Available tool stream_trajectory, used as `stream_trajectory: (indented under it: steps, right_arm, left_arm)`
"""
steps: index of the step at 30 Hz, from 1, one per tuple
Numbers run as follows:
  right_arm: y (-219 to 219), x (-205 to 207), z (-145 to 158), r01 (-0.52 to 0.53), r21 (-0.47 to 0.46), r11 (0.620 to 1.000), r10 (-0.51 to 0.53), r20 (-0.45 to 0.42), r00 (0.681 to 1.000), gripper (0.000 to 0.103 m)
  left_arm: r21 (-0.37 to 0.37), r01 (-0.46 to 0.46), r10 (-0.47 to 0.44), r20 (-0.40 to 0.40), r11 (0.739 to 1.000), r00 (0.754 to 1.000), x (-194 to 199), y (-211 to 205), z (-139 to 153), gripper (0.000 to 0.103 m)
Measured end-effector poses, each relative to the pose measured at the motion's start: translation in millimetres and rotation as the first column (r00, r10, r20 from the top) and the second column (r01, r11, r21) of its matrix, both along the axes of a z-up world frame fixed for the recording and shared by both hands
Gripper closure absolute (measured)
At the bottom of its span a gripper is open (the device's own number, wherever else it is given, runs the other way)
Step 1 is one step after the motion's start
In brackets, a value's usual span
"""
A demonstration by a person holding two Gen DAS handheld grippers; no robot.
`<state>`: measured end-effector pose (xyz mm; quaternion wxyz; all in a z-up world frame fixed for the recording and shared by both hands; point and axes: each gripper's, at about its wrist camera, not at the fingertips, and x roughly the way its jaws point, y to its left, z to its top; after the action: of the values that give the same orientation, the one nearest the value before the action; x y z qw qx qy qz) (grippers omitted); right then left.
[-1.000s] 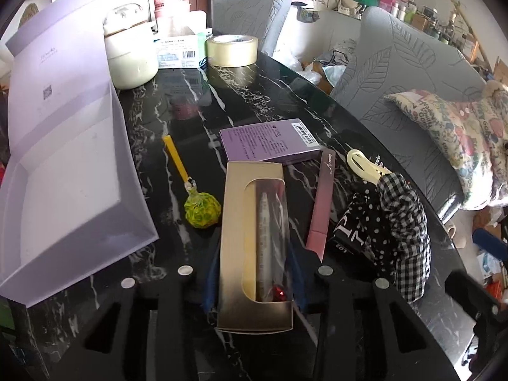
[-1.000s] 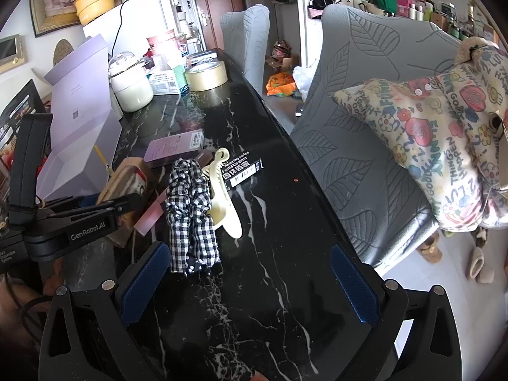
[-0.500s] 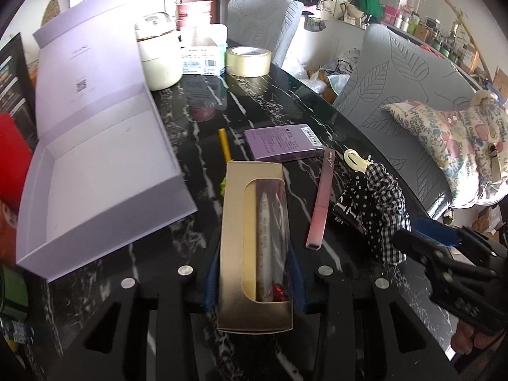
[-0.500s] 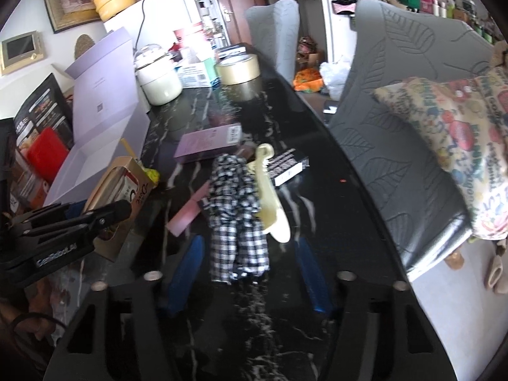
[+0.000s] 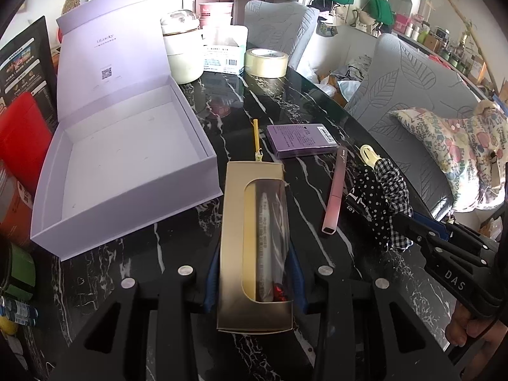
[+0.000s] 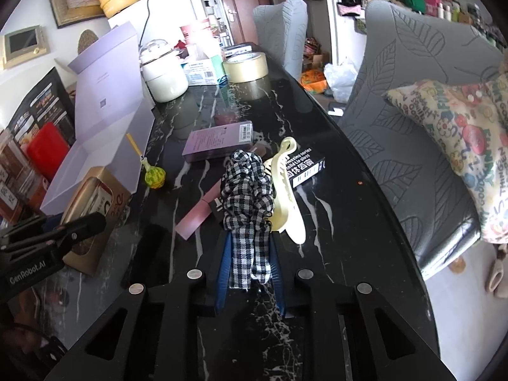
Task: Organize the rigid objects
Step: 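Grasp the gold window box with the left gripper while the right gripper grasps the gingham scrunchie, then carry the gold box and gingham scrunchie toward the lavender gift box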
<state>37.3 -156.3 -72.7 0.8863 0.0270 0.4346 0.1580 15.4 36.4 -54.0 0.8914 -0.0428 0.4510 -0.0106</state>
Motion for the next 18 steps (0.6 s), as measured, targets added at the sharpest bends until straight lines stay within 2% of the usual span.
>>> stream_trajectory:
  steps: [10, 18]
  right_arm:
    - [2, -22, 17, -0.037, 0.013, 0.999, 0.036, 0.043, 0.998, 0.080]
    - [15, -45, 26, -0.089, 0.016, 0.996, 0.088, 0.069, 0.994, 0.080]
  left_arm:
    - [-0.007, -0.008, 0.009, 0.027, 1.000, 1.000, -16, 4, 10, 0.066]
    - [0.008, -0.047, 0.046, 0.052, 0.999, 0.998, -44, 13, 18, 0.066]
